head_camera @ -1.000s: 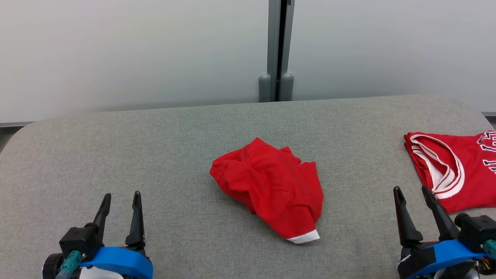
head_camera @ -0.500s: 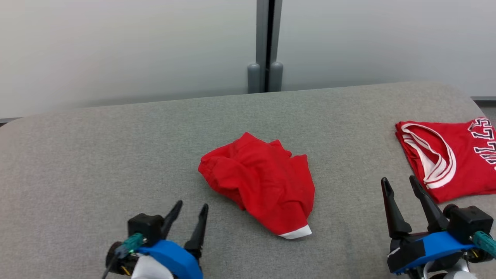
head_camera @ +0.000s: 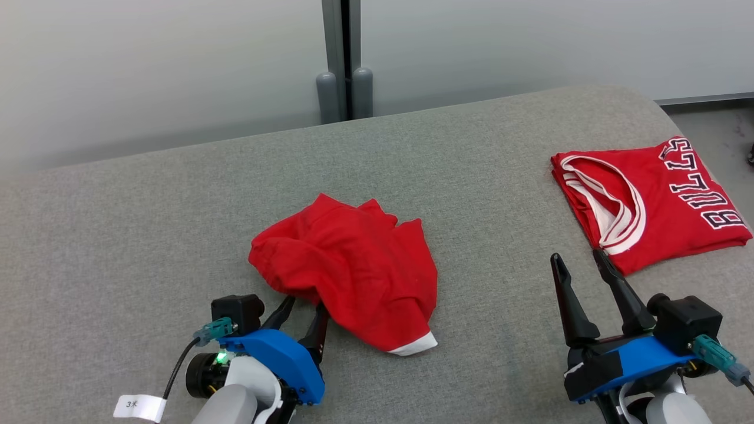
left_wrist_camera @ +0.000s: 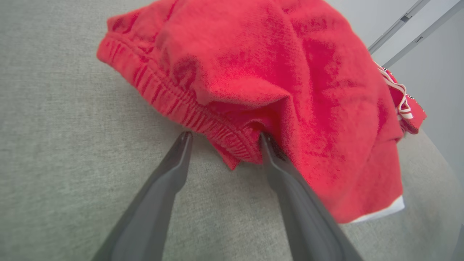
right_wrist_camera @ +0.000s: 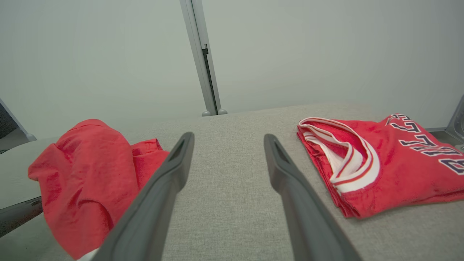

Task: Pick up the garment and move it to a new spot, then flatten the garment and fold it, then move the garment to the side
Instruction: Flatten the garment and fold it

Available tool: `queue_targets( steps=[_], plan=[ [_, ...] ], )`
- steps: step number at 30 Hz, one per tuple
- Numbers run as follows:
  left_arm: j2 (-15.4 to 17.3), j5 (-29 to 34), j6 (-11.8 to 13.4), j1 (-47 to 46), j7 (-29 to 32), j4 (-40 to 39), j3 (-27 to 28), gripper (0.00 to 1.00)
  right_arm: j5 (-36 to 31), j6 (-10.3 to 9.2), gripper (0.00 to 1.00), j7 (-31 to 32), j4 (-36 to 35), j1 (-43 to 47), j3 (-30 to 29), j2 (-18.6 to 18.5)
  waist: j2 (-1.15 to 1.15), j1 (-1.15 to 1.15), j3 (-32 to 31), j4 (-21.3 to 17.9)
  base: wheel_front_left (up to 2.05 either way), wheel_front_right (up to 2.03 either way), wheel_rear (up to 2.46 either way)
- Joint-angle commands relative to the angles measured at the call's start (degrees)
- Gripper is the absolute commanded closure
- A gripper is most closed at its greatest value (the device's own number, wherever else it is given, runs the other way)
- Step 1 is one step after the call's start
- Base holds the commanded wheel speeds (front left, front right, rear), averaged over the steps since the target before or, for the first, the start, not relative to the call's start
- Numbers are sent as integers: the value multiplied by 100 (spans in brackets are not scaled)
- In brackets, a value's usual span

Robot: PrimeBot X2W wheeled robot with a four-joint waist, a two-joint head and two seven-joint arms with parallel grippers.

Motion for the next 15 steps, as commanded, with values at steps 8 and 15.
queue_targets(
  steps=[8, 15],
  plan=[
    [-92, -685, -53, -428, -242, 209, 0, 53, 80, 1, 0, -117, 136, -148, 58, 12, 0, 0, 45, -136, 0, 0, 0],
    [165, -1296, -52, -832, -734, -565, -675, 100, 121, 1, 0, -123, 155, -162, 33, -6, 0, 0, -28, -57, 0, 0, 0]
  ],
)
